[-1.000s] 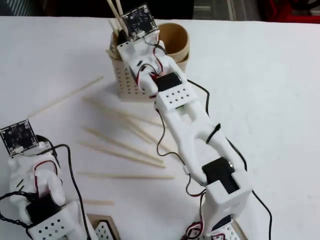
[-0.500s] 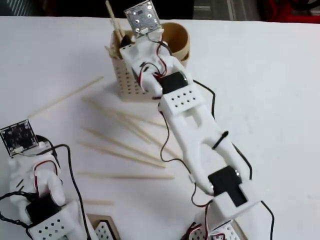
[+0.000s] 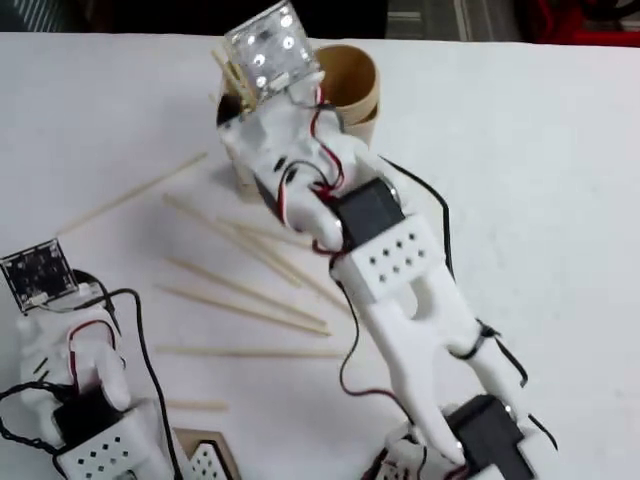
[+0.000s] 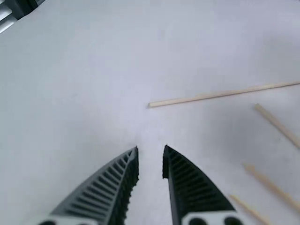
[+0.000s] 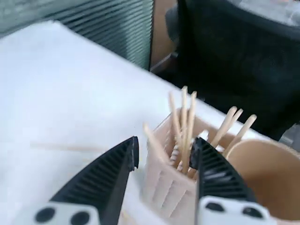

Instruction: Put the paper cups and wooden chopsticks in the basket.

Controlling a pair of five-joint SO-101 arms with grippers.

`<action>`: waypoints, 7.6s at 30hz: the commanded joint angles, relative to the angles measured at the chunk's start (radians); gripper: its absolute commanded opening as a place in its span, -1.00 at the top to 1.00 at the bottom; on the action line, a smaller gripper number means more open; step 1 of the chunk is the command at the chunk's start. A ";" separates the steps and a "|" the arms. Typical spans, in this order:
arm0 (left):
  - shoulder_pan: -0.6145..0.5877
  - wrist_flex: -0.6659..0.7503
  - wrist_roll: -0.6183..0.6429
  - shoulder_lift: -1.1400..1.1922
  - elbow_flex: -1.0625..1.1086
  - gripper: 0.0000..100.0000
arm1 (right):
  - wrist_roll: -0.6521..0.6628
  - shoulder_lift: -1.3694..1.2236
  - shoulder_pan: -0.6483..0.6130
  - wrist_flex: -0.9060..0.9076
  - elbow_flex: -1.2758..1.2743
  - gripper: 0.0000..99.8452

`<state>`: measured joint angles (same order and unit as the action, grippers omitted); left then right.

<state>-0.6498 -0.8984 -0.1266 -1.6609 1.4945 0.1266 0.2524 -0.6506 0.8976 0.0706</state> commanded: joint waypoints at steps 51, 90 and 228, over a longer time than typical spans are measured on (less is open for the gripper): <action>-0.008 0.028 0.002 -0.010 -0.008 0.79 | 0.548 -0.878 -0.039 0.361 0.184 0.53; -0.008 0.028 -0.031 -0.010 -0.003 0.79 | 0.563 -0.260 -0.091 0.598 0.358 0.96; 1.058 -0.505 -0.942 2.140 -1.398 0.95 | -0.012 0.486 0.814 -0.019 -0.977 0.95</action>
<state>0.3798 -1.3863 -1.0717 0.4672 0.1212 0.1189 0.7066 0.1550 0.8945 -0.9114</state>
